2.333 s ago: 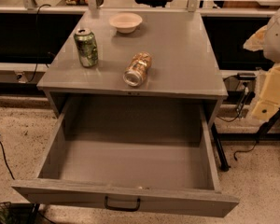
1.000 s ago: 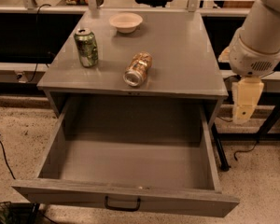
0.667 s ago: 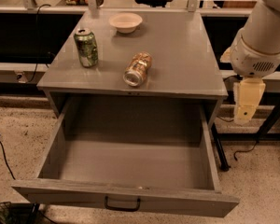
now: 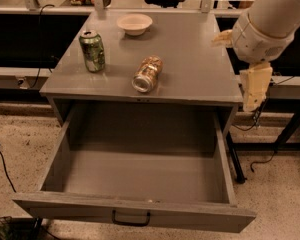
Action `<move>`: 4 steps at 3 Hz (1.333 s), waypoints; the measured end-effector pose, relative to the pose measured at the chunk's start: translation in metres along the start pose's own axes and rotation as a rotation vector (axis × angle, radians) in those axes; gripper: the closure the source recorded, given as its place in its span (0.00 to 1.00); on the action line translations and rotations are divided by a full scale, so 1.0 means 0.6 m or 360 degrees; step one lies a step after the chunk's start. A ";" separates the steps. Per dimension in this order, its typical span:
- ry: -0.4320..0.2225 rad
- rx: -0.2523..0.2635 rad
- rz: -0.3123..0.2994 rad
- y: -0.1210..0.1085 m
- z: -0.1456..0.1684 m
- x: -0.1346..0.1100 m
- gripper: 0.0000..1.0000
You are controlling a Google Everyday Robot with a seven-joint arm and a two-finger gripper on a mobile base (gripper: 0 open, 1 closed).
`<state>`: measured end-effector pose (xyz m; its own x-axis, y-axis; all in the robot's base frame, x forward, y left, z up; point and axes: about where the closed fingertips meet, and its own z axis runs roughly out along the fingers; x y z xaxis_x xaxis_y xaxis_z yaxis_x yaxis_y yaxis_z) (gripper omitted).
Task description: Place orange can into top drawer
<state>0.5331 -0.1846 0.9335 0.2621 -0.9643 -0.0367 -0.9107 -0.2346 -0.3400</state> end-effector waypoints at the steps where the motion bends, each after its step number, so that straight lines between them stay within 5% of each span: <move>1: -0.0053 -0.0026 -0.0353 -0.051 0.008 -0.041 0.00; 3: -0.0092 -0.0230 -0.1177 -0.094 0.165 -0.161 0.00; 4: -0.0129 -0.0267 -0.1337 -0.092 0.211 -0.200 0.00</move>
Offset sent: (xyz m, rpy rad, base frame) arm 0.0795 0.1111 -0.0723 -0.3152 0.1047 0.8024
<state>0.5923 -0.0405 0.8377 0.8865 -0.4526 0.0959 -0.4380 -0.8878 -0.1413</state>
